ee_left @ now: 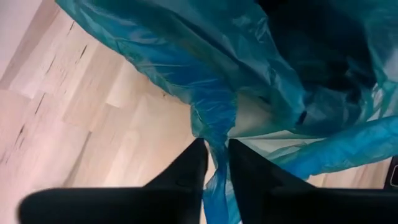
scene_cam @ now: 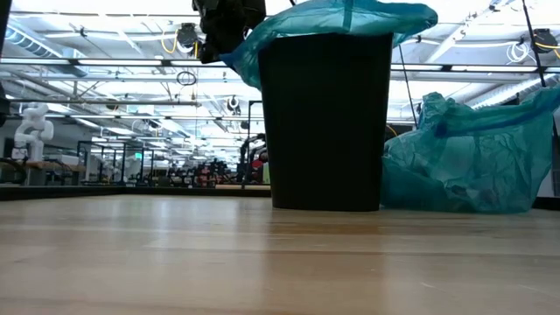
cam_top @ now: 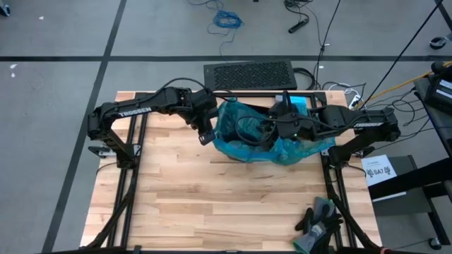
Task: Place trash/remove bag and relplace
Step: Put the blue trash bag into the black trash bin
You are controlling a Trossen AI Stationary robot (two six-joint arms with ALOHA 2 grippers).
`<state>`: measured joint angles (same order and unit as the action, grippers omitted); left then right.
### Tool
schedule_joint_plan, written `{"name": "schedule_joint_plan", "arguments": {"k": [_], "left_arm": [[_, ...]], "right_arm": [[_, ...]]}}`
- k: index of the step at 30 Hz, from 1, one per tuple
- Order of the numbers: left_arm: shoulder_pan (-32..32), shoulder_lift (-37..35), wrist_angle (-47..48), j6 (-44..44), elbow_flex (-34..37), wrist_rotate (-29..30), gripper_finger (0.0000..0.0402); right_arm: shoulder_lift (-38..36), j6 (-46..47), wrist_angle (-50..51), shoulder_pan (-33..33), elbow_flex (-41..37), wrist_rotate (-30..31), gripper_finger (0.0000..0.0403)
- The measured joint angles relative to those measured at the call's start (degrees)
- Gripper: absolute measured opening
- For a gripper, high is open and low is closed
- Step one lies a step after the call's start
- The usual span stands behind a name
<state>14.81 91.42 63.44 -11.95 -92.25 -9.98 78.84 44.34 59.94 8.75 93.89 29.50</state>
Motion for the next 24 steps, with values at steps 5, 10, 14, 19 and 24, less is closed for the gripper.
{"name": "schedule_joint_plan", "arguments": {"k": [5,10,14,19,24], "left_arm": [[0.0,0.0,1.1,-1.5,0.0,-0.1,0.0109],[0.0,-1.9,1.5,-4.3,0.0,-0.6,0.0121],[0.0,-4.4,0.8,-4.3,0.0,0.0,0.0121],[0.0,-7.6,-2.2,-5.7,0.0,3.0,0.0121],[0.0,-9.7,-4.2,-5.7,0.0,7.1,0.0121]], "right_arm": [[0.0,0.1,2.4,0.0,0.0,-0.9,0.0132],[0.0,0.1,5.3,0.0,0.0,-1.0,0.0132],[0.0,0.0,5.9,-0.2,0.0,-1.0,0.0132],[0.0,-0.4,6.8,-0.2,0.0,-1.0,0.0132],[0.0,-0.2,7.8,-0.2,0.0,-1.0,0.0132]]}}
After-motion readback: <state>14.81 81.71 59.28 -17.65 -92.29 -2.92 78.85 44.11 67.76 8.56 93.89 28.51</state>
